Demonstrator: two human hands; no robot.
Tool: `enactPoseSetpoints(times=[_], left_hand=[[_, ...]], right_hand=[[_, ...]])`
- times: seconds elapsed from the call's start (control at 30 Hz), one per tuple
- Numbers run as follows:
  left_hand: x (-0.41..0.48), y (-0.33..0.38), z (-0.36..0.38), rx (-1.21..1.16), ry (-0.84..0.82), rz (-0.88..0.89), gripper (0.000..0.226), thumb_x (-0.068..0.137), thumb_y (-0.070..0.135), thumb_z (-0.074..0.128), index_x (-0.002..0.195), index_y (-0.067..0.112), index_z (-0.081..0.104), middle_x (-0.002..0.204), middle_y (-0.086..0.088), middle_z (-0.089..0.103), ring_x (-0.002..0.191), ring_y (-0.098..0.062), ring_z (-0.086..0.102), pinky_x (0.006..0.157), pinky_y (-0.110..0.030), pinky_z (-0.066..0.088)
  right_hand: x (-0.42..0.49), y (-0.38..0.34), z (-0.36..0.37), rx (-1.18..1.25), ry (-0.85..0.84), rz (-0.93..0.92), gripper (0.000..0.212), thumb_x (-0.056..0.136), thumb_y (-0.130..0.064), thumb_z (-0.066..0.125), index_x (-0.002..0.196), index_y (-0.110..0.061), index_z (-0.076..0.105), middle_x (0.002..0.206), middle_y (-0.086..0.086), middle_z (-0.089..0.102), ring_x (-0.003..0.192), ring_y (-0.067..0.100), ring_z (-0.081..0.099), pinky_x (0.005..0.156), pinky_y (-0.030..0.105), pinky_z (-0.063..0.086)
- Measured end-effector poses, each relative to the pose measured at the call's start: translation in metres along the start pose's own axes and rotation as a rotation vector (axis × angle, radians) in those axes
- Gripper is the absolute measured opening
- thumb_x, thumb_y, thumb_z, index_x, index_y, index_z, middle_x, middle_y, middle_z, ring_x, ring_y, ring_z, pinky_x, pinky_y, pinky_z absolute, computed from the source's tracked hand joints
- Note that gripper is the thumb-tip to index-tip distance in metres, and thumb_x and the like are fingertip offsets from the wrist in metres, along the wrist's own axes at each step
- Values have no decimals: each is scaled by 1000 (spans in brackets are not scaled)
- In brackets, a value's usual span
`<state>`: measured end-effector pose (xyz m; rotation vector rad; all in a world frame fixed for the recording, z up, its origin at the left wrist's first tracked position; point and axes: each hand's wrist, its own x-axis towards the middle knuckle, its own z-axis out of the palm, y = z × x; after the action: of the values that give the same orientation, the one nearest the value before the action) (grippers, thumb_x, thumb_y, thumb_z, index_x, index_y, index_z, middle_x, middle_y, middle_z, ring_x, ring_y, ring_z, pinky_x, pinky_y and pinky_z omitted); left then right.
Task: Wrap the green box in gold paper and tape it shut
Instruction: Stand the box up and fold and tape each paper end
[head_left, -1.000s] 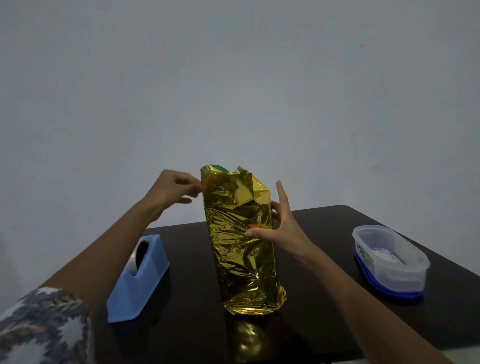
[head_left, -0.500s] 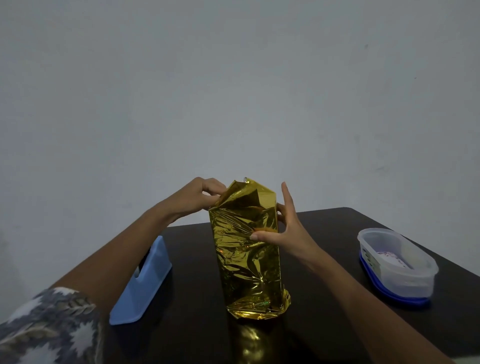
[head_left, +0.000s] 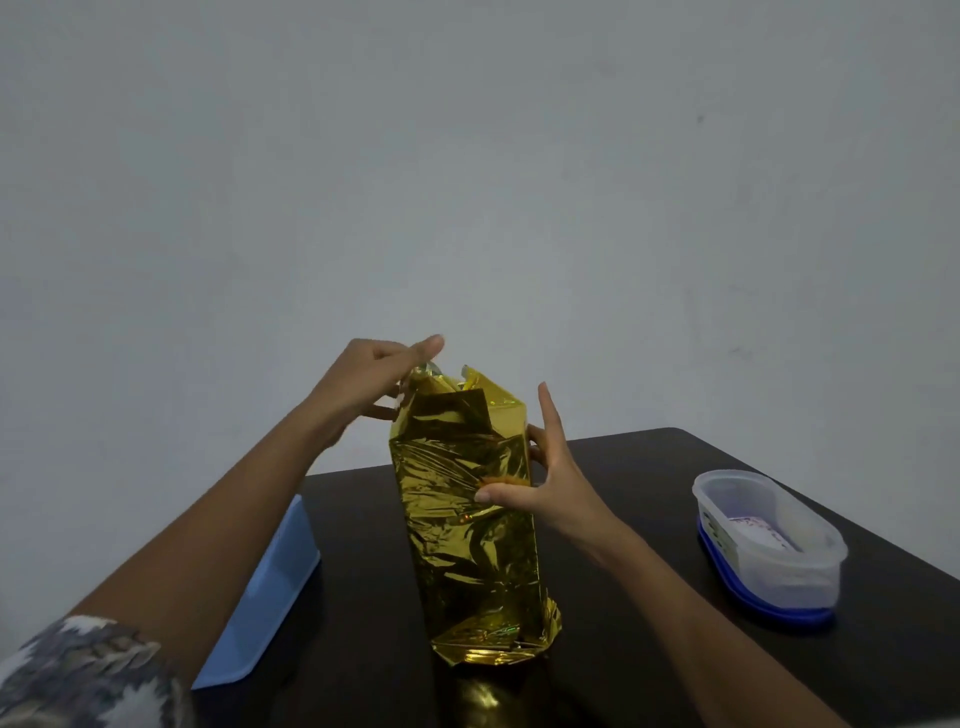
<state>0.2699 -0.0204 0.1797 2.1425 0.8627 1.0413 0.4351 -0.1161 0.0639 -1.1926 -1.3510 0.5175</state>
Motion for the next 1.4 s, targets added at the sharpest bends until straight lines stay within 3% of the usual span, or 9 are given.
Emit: enactPoseSetpoints(times=[0.23, 0.33, 0.47, 0.57, 0.7, 0.87, 1.1, 1.23, 1.4], left_hand=[[19, 27, 3, 595, 10, 20, 16, 80, 9, 70, 96, 6, 71, 93, -10, 66, 74, -20, 63, 55, -22, 51], [28, 35, -1, 702, 93, 75, 10, 75, 8, 73, 84, 12, 74, 86, -7, 71, 65, -14, 61, 55, -22, 46], [38, 36, 2, 863, -107, 58, 27, 76, 27, 78, 101, 24, 69, 104, 3, 66, 96, -19, 62, 83, -37, 52], [39, 37, 9, 956, -77, 95, 14, 79, 28, 74, 93, 26, 71, 99, 3, 67, 93, -18, 61, 74, -31, 46], [39, 34, 7, 808, 88, 149, 13, 77, 35, 74, 74, 23, 72, 73, 3, 65, 75, -18, 61, 62, -26, 39], [43, 29, 2, 754, -33, 135, 22, 75, 42, 75, 74, 21, 70, 67, 7, 58, 71, -16, 56, 65, -29, 43], [27, 16, -21, 102, 436, 143, 29, 88, 37, 62, 80, 11, 71, 73, -4, 69, 63, -18, 65, 65, -28, 52], [2, -33, -40, 67, 176, -39, 11, 87, 17, 66, 79, 11, 70, 81, -10, 70, 74, -21, 65, 61, -25, 51], [-14, -53, -27, -35, -113, 30, 14, 88, 7, 62, 89, 9, 75, 90, -9, 73, 84, -20, 68, 70, -30, 58]], right_hand=[[0, 0, 0, -7, 0, 8, 120, 68, -18, 81, 143, -46, -9, 156, 5, 17, 141, 25, 23, 108, 39, 30], [-1, -2, 0, -23, -7, 5, 119, 69, -19, 81, 144, -45, -8, 156, 5, 15, 142, 25, 21, 108, 38, 28], [-2, -3, 1, -31, -13, -2, 118, 70, -18, 81, 144, -44, -8, 157, 5, 14, 142, 25, 20, 109, 39, 27], [-2, -5, 0, -36, -13, 3, 118, 70, -17, 80, 143, -45, -8, 156, 6, 15, 142, 25, 21, 110, 40, 27], [-3, -5, -1, -31, -12, 0, 117, 71, -17, 80, 143, -44, -8, 157, 5, 14, 142, 25, 21, 110, 40, 26], [-3, -4, 0, -30, -4, -1, 117, 70, -18, 80, 144, -45, -7, 157, 4, 12, 143, 25, 19, 110, 41, 26], [-3, -3, -1, -23, -5, -4, 117, 70, -19, 80, 143, -46, -7, 157, 6, 14, 142, 25, 21, 109, 39, 28], [-2, -1, 0, -8, -3, 0, 119, 68, -19, 81, 144, -45, -7, 155, 7, 19, 141, 24, 23, 108, 38, 29], [-2, -2, -1, -18, 2, 0, 118, 67, -21, 81, 143, -46, -6, 154, 7, 21, 140, 24, 25, 108, 43, 30]])
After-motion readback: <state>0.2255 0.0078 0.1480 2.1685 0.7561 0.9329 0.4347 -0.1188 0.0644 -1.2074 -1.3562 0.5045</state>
